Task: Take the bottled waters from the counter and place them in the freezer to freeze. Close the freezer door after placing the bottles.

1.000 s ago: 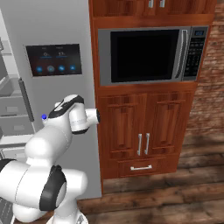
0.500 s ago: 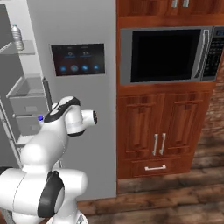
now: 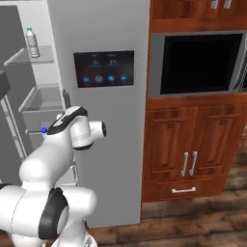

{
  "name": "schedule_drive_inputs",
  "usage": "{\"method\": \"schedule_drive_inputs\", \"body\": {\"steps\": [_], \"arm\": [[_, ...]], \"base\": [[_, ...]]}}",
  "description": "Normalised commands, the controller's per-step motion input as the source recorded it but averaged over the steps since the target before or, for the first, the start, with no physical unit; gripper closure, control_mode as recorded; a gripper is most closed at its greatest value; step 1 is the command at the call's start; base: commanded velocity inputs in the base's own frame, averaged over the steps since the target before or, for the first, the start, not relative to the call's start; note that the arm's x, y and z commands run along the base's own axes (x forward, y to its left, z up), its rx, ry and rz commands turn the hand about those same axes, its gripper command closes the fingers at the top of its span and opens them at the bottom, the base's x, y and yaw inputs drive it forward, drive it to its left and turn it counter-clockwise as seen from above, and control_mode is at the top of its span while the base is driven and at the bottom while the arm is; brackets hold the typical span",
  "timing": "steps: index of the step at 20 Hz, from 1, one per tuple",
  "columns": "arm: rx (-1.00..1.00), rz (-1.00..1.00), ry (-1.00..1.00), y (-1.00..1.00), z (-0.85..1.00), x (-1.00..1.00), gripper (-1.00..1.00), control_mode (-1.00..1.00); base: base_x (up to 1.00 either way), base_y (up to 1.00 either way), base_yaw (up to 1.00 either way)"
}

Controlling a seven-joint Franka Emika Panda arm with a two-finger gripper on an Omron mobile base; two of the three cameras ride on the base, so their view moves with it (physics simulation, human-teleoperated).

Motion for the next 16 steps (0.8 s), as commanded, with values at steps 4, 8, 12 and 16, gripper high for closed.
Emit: {"method": "schedule_drive_inputs", "body": {"steps": [4,8,12,16], "arm": [[0.00,0.00,0.00,0.00,0.00,0.00,1.00,1.00],[0.00,0.00,0.00,0.00,0.00,0.00,1.00,1.00],[0.00,0.00,0.00,0.00,0.00,0.00,1.00,1.00],[0.00,0.00,0.00,0.00,0.00,0.00,1.00,1.00]], "base": [[0.01,0.22,0.15],[0.13,0.07,0.11],[0.04,0.00,0.01],[0.24,0.14,0.00]]}}
